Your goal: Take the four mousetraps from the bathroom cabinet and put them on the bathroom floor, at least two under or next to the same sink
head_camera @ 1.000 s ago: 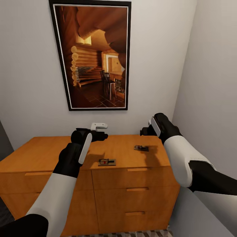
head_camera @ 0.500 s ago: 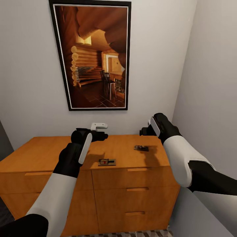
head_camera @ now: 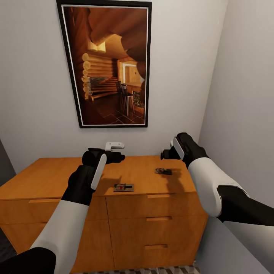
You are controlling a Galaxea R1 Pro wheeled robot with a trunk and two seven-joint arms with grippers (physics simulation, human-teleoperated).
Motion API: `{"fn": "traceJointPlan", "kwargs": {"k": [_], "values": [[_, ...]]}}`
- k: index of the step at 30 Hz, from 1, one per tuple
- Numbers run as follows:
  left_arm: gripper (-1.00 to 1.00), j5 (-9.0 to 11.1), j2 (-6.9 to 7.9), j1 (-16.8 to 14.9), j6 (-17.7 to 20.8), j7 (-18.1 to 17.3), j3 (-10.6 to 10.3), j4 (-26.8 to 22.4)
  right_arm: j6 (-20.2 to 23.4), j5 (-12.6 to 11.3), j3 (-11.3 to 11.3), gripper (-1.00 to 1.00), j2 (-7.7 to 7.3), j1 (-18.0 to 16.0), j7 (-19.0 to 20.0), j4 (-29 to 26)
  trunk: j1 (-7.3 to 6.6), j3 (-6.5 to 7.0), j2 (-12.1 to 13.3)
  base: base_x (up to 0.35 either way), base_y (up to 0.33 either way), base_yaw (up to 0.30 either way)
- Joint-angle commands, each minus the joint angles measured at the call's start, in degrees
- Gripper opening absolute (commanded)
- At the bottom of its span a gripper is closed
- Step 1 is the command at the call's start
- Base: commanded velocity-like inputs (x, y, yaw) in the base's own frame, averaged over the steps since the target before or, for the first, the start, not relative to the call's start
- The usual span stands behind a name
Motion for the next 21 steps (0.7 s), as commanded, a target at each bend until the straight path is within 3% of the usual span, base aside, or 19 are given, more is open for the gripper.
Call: {"fn": "traceJointPlan", "kwargs": {"k": [1,7,13,21], "values": [[1.00,0.57,0.01,-0.05,0.21,0.58,-0.05,-0.04,0.19,0.38,-0.45,1.00,0.09,-0.05,0.02,0.10,0.00,-0.07,-0.04,0.000,0.000,0.000],[1.00,0.61,0.06,-0.05,0.21,0.58,-0.05,0.03,0.19,0.35,0.04,1.00,0.08,-0.05,0.06,0.53,0.00,-0.07,-0.04,0.000,0.000,0.000],[1.00,0.65,0.08,-0.05,0.21,0.58,-0.05,0.11,0.19,0.33,3.95,1.00,0.11,-0.04,0.07,0.66,0.00,-0.07,-0.04,0.000,0.000,0.000],[1.00,0.70,0.09,-0.05,0.21,0.58,-0.05,0.13,0.19,0.35,6.83,1.00,0.12,-0.04,0.04,1.36,0.00,-0.07,-0.04,0.000,0.000,0.000]]}}
